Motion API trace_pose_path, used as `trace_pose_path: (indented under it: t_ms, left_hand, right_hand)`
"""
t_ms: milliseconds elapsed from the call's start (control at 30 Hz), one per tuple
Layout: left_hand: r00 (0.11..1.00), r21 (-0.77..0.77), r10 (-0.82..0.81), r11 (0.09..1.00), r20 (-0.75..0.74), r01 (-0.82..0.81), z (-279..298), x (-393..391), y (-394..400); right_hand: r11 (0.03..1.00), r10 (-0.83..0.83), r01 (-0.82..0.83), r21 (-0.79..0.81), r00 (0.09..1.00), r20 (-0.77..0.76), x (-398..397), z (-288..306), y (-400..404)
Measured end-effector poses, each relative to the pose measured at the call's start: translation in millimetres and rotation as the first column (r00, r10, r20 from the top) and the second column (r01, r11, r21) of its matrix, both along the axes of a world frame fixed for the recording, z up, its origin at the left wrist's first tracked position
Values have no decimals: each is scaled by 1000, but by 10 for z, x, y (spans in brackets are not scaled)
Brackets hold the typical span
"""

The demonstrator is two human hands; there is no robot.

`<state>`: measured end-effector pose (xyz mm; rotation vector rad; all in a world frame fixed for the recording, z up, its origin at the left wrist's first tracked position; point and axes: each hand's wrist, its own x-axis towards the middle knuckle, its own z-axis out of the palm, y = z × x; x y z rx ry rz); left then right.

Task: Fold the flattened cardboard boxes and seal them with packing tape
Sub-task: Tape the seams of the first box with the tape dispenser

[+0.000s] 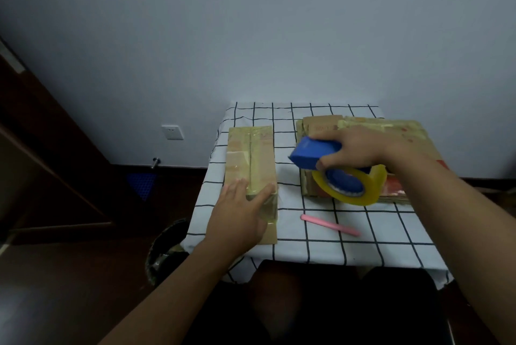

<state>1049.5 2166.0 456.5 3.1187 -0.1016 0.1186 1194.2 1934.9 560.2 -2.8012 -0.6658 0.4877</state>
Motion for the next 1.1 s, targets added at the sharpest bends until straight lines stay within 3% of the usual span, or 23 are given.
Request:
trace_pose_path:
  t_ms: [167, 300, 400, 867, 967, 1100]
  left_hand:
    - [998, 129, -43, 990, -44, 49, 149, 117, -149]
    - [997, 192, -18, 981, -70, 31, 116, 132, -238]
    - [991, 235, -2, 971, -135, 34, 84, 149, -252]
    - [956, 154, 23, 988, -293, 23, 83, 104, -261]
    - [984, 35, -7, 999, -180, 13, 70, 59, -164]
    - [996, -360, 77, 931, 42, -56, 14, -24, 44]
  right_hand:
    - [910, -175, 129, 393, 981, 84, -100, -55, 90]
    - [781, -256, 137, 609, 960, 112, -135, 14, 332]
    - [688, -227, 98, 719, 970, 85, -127, 82, 571]
    - [816, -22, -41, 577, 994, 103, -100, -112, 1125]
    - [812, -40, -21, 583, 995, 92, -87, -98, 1113]
    - [811, -52, -6, 584, 995, 83, -74, -97, 1101]
